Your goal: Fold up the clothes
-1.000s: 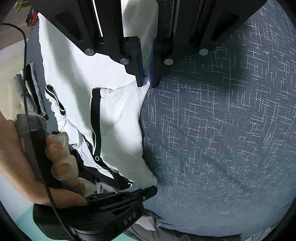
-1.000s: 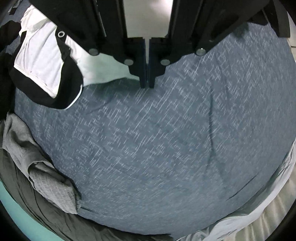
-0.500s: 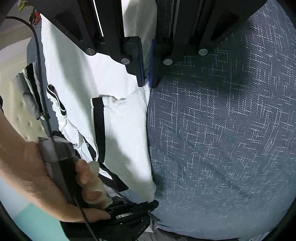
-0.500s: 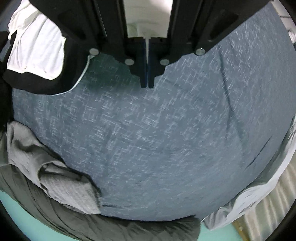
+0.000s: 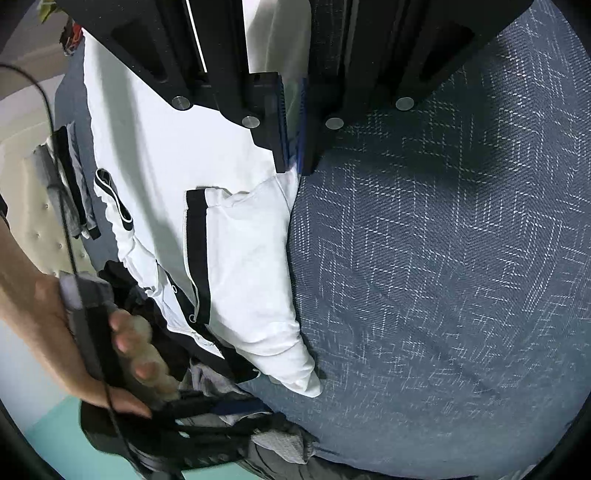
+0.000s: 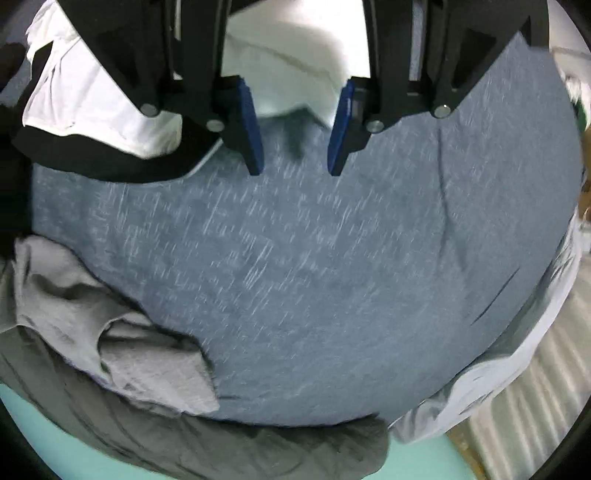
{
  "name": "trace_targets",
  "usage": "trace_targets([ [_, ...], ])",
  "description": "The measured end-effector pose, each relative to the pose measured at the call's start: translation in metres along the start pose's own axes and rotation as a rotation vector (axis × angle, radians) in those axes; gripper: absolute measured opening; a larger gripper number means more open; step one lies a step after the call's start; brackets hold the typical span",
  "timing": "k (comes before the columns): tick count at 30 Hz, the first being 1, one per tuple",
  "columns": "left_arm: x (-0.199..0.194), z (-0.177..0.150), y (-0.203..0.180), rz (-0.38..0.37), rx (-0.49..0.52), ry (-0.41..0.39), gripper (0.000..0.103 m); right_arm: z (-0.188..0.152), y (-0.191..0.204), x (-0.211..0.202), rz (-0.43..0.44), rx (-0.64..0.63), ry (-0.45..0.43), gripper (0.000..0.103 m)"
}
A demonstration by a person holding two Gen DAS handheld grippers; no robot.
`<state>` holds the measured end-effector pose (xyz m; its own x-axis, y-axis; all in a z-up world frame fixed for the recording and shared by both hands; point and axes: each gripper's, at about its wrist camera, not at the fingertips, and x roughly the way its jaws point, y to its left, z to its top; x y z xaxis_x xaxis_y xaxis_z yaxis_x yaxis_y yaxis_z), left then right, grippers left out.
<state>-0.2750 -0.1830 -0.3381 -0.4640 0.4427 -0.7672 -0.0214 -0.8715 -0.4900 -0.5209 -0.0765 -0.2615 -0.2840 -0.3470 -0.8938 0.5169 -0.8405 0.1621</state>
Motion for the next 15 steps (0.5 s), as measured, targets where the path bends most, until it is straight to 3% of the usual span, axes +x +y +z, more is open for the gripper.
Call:
trace_targets([
  [10, 0.001, 0.007, 0.000, 0.006, 0.006, 0.000, 0.005, -0.036, 0.003, 0.008, 0.009, -0.081, 0.106, 0.036],
  [12, 0.002, 0.007, 0.000, 0.003, 0.005, 0.000, 0.005, -0.040, 0.006, 0.013, 0.008, -0.088, 0.114, 0.028],
  [14, 0.003, 0.008, 0.000, 0.003, 0.005, 0.000, 0.005, -0.042, 0.006, 0.013, 0.011, -0.075, 0.101, 0.005],
  [15, 0.004, 0.008, -0.001, 0.003, 0.006, 0.000, 0.005, -0.043, 0.007, 0.014, 0.012, -0.068, 0.095, 0.001],
])
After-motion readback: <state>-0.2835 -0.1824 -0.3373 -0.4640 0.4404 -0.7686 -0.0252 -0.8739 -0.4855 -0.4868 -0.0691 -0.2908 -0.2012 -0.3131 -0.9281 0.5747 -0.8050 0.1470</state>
